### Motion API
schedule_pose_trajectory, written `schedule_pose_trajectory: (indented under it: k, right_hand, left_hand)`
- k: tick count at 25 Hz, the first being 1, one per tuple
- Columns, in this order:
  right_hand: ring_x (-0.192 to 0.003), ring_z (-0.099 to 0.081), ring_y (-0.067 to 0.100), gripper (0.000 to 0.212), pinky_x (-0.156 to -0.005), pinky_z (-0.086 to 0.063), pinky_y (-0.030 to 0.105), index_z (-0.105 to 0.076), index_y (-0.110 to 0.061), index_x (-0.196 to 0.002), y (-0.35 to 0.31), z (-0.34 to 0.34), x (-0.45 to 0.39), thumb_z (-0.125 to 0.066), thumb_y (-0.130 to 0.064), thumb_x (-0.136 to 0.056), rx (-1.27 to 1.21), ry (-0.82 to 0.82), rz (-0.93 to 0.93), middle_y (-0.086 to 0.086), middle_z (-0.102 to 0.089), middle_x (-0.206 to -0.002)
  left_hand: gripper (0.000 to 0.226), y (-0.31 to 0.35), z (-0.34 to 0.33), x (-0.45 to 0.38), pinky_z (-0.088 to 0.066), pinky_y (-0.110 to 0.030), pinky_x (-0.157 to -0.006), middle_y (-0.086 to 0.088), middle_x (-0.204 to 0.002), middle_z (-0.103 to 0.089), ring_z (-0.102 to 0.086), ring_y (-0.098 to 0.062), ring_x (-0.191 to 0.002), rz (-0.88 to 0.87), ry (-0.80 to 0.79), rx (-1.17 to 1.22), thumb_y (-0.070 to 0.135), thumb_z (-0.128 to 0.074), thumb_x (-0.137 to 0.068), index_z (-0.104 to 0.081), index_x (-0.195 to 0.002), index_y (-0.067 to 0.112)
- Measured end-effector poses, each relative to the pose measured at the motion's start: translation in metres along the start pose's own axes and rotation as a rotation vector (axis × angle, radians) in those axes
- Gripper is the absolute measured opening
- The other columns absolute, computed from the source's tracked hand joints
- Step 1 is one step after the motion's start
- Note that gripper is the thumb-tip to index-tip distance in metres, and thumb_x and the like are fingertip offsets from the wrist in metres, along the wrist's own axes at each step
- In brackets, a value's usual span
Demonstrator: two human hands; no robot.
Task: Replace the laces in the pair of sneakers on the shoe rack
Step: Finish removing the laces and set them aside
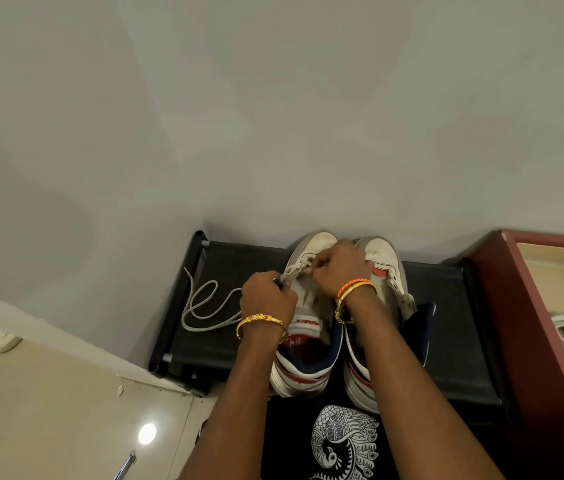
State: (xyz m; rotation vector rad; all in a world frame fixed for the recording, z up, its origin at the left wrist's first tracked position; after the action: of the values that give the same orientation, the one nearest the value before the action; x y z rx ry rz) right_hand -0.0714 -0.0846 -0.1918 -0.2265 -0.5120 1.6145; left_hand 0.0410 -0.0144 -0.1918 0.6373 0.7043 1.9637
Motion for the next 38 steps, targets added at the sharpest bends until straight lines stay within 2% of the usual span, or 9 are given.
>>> schedule_pose_trajectory:
  k: [5, 8, 10, 12, 15, 18, 26, 33, 38]
  right_hand:
    - [-0.075, -0.062, 0.023, 0.011, -0.070, -0.056, 0.026, -0.074, -0.012, -0.085, 0.051, 0.039, 0.003, -0.063, -0.012, -0.082, -0.731, 0.450, -0.376, 0.010, -0.068, -0.090]
    - [-0.083, -0.063, 0.028, 0.014, -0.071, -0.051, 0.026, -0.069, -0.002, -0.089, 0.078, 0.052, 0.007, -0.059, -0.009, -0.082, -0.979, 0.651, -0.659, 0.013, -0.067, -0.090]
    - [-0.092, -0.059, 0.026, 0.022, -0.079, -0.046, 0.030, -0.066, 0.000, -0.100, 0.073, 0.050, 0.007, -0.055, -0.010, -0.083, -0.825, 0.689, -0.681, 0.011, -0.063, -0.100]
    - [-0.101, -0.057, 0.030, 0.026, -0.087, -0.046, 0.034, -0.065, -0.004, -0.108, 0.052, 0.044, 0.007, -0.059, -0.012, -0.084, -0.496, 0.657, -0.422, 0.014, -0.060, -0.112]
    - [-0.095, -0.062, 0.027, 0.017, -0.087, -0.051, 0.037, -0.070, -0.005, -0.098, 0.008, 0.015, 0.001, -0.060, -0.012, -0.086, -0.244, 0.160, 0.044, 0.012, -0.067, -0.103]
    - [-0.096, -0.063, 0.027, 0.024, -0.086, -0.051, 0.034, -0.069, -0.011, -0.107, -0.011, -0.019, -0.002, -0.059, -0.021, -0.089, 0.088, -0.112, 0.071, 0.010, -0.068, -0.105]
    - [-0.082, -0.059, 0.022, 0.014, -0.075, -0.048, 0.028, -0.073, -0.009, -0.092, 0.008, 0.017, 0.010, -0.064, -0.017, -0.083, -0.159, 0.042, -0.098, 0.008, -0.068, -0.090]
    - [-0.084, -0.064, 0.035, 0.018, -0.070, -0.042, 0.027, -0.070, 0.005, -0.087, 0.069, 0.071, 0.031, -0.059, -0.008, -0.081, -0.451, 0.530, -0.503, 0.018, -0.064, -0.079]
    - [-0.102, -0.057, 0.037, 0.031, -0.088, -0.050, 0.039, -0.066, -0.004, -0.109, 0.051, 0.050, 0.013, -0.063, -0.015, -0.081, -0.181, 0.430, -0.299, 0.021, -0.057, -0.115]
  left_hand:
    - [0.023, -0.001, 0.002, -0.001, -0.044, -0.025, -0.075, -0.013, -0.100, -0.067, -0.060, -0.020, -0.088, 0.048, -0.025, -0.016, 0.017, -0.055, -0.093, -0.066, -0.108, 0.005]
    - [0.023, -0.001, 0.003, -0.002, -0.045, -0.026, -0.076, -0.013, -0.102, -0.067, -0.060, -0.022, -0.092, 0.066, -0.066, -0.024, 0.017, -0.055, -0.093, -0.065, -0.108, 0.004]
    - [0.022, -0.001, 0.003, -0.003, -0.044, -0.026, -0.075, -0.013, -0.102, -0.067, -0.060, -0.021, -0.092, 0.074, -0.086, -0.024, 0.018, -0.055, -0.093, -0.065, -0.108, 0.004]
    - [0.022, -0.001, 0.003, -0.003, -0.044, -0.025, -0.074, -0.013, -0.101, -0.067, -0.059, -0.021, -0.089, 0.074, -0.088, -0.013, 0.018, -0.055, -0.093, -0.065, -0.107, 0.004]
    - [0.022, -0.001, 0.004, -0.002, -0.043, -0.024, -0.071, -0.013, -0.099, -0.067, -0.054, -0.015, -0.080, 0.074, -0.083, 0.006, 0.018, -0.056, -0.092, -0.066, -0.106, 0.004]
    - [0.022, -0.002, 0.003, -0.002, -0.043, -0.024, -0.071, -0.013, -0.100, -0.067, -0.052, -0.014, -0.078, 0.061, -0.086, 0.009, 0.016, -0.056, -0.091, -0.066, -0.107, 0.004]
    - [0.024, 0.000, 0.004, -0.002, -0.044, -0.025, -0.073, -0.013, -0.103, -0.067, -0.056, -0.018, -0.084, 0.096, -0.084, 0.018, 0.018, -0.055, -0.093, -0.065, -0.111, 0.005]
    - [0.027, 0.003, 0.005, -0.001, -0.045, -0.026, -0.078, -0.013, -0.111, -0.066, -0.060, -0.025, -0.101, 0.135, -0.086, 0.012, 0.014, -0.053, -0.093, -0.062, -0.117, 0.005]
    - [0.028, 0.004, 0.005, 0.000, -0.047, -0.027, -0.082, -0.013, -0.113, -0.065, -0.060, -0.024, -0.102, 0.138, -0.095, 0.005, 0.016, -0.054, -0.093, -0.061, -0.118, 0.006]
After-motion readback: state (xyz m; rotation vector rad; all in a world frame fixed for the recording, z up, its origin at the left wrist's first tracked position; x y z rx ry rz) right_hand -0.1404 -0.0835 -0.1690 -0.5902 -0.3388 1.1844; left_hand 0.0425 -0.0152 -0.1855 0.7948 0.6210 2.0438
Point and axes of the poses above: each hand's wrist, its own x-axis away from the middle knuckle, its own z-axis out of the back of the hand, y = z × x, the point moved 2 cm from there along -x, towards the middle knuckle
